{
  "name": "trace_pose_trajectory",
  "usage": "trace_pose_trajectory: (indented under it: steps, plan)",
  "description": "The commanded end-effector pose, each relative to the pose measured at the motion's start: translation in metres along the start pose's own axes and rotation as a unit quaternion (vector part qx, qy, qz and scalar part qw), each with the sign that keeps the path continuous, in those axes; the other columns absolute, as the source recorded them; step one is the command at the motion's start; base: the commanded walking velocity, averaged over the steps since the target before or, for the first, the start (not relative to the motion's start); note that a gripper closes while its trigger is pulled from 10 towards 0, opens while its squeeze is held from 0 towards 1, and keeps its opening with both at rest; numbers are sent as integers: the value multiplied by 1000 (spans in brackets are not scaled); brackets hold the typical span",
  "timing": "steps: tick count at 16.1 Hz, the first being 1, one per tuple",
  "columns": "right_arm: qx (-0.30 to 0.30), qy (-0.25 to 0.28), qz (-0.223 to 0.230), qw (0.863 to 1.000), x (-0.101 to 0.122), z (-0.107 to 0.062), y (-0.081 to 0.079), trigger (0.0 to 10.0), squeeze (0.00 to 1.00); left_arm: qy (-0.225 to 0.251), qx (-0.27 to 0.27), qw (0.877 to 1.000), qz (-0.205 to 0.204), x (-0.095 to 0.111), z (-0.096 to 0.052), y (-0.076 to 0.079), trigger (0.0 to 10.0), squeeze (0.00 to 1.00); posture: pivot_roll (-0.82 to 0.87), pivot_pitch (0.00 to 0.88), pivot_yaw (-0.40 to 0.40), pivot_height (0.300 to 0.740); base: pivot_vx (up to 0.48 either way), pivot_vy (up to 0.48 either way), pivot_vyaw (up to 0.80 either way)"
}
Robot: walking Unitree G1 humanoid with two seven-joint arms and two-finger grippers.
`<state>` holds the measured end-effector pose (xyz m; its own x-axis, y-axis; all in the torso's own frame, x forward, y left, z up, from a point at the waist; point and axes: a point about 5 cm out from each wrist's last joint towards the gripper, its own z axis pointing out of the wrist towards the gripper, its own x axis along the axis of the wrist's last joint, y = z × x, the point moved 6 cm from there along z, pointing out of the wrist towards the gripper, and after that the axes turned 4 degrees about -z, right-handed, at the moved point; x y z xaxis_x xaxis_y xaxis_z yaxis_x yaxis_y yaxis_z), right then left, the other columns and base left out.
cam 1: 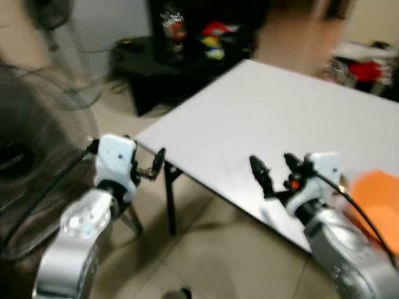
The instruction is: Setting the table
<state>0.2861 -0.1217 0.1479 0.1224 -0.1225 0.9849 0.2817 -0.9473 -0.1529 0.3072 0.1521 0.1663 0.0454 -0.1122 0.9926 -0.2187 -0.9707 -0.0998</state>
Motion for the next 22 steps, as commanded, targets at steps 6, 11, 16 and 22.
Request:
trace_pose_trajectory:
  steps: [6, 11, 16, 22]
  plan:
    - [32, 1, 7, 999, 2, 7, -10, 10000, 1000, -4, 8, 1000, 14, 1, -1, -1, 10000, 0, 127, 0, -31, 740, 0, 0, 800]
    - [38, -7, 9, 999, -4, 11, -10, 10000, 1000, -5, 16, 1000, 9, 0, -3, -1, 10000, 0, 138, 0, -40, 740, 0, 0, 800]
    - [39, -1, 41, 998, -3, 12, -11, 10000, 1000, -5, 10, 1000, 18, 3, -5, -2, 10000, 0, 145, 0, -41, 740, 0, 0, 800]
    - [34, -6, 61, 998, -8, 11, -10, 10000, 1000, -4, -11, 1000, 27, 7, 2, 4, 10000, 0, 138, 0, 1, 740, 0, 0, 800]
